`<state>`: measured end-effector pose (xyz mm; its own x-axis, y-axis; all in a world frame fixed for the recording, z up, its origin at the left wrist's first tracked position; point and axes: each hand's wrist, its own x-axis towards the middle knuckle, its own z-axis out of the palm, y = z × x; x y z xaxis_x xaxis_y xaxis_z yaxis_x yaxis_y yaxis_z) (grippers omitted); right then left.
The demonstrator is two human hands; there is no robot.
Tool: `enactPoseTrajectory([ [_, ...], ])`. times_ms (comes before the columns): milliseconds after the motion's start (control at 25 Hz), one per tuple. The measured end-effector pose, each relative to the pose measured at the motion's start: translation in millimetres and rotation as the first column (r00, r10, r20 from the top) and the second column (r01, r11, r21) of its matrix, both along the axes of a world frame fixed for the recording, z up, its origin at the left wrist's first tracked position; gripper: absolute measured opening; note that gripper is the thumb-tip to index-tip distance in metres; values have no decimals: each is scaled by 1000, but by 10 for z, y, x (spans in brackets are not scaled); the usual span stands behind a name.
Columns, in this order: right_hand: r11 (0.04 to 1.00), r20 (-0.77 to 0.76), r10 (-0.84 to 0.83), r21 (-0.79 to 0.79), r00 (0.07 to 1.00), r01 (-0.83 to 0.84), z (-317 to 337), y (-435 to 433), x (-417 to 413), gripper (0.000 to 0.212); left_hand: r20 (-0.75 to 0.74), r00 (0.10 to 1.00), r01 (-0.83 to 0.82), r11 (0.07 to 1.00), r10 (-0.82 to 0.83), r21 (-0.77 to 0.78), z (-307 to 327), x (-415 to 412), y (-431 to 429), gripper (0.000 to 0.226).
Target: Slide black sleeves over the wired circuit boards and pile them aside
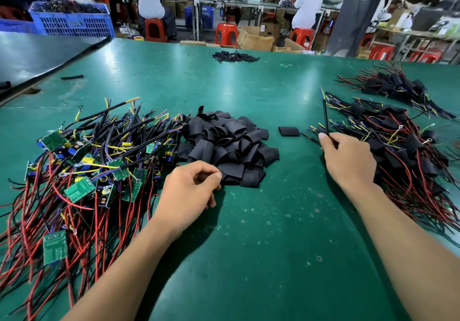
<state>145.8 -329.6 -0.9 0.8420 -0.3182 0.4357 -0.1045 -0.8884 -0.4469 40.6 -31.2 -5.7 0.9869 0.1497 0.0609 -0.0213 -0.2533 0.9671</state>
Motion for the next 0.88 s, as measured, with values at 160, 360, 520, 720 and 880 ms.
enactPoseTrajectory([
  [160,996,-73,-37,-78,997,31,79,24,98,31,11,1000,4,1000,-4,5,0,0,0,12],
  [360,958,-196,-72,-286,978,13,142,31,278,24,20,1000,12,1000,-12,-4,-18,5,3,13],
  [520,942,-119,5,-331,993,-44,122,209,266,20,10,1000,10,1000,-10,0,-27,13,1,13],
  [720,930,-116,83,-347,990,-119,-67,505,204,41,-3,1000,5,1000,-5,5,-25,18,0,13],
  [880,908,-161,325,-221,932,-355,-198,712,295,43,0,1000,9,1000,-9,12,-19,11,4,13],
])
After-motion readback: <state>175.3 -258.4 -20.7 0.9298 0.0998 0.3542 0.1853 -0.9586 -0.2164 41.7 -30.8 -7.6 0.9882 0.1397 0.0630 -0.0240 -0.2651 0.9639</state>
